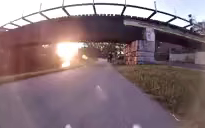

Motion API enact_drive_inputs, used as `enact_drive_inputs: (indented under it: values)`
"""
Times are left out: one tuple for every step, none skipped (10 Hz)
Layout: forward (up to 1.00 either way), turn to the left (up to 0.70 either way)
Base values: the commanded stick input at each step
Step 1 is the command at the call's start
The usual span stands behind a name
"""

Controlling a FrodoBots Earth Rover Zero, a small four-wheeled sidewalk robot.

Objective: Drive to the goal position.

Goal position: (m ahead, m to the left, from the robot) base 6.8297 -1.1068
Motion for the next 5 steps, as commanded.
enact_drive_inputs:
  values:
    - [1.0, 0.0]
    - [1.0, 0.0]
    - [1.0, 0.0]
    - [1.0, 0.0]
    - [1.0, 0.0]
